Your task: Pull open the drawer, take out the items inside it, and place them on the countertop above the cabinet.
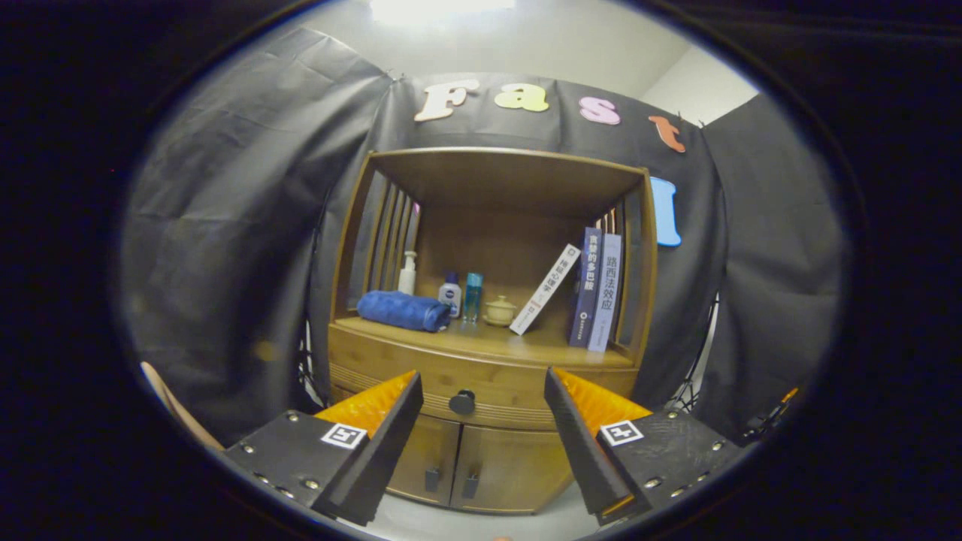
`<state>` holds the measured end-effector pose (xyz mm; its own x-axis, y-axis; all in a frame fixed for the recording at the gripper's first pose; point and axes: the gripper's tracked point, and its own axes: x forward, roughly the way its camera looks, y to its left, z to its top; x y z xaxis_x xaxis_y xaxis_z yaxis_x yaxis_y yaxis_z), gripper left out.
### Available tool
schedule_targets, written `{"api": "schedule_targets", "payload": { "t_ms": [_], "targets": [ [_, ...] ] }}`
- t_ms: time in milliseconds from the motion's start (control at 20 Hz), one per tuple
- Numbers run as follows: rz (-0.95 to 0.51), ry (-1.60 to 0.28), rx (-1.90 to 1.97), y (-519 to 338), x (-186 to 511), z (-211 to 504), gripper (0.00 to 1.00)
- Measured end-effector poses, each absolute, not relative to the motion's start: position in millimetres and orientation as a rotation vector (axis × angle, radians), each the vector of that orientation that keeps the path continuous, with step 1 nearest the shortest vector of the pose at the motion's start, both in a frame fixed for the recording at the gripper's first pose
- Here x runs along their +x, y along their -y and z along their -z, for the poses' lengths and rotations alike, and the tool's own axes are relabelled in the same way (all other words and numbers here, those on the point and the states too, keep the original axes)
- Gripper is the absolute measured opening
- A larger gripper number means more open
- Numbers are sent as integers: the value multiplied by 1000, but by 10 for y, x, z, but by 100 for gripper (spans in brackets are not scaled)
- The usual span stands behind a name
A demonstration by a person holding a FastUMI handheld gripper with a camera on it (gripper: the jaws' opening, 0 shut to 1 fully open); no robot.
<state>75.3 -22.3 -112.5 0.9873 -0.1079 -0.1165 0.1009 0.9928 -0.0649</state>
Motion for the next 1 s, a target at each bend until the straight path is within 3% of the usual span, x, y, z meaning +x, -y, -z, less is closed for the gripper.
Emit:
{"api": "schedule_targets", "payload": {
  "t_ms": [350, 800, 1000],
  "targets": [
    [174, -293, 21, 672, 1451, 2141, 97],
    [93, -287, -34, 80, 2054, 2405, 97],
    [62, -341, 20, -50, 2282, 2608, 67]
  ]
}}
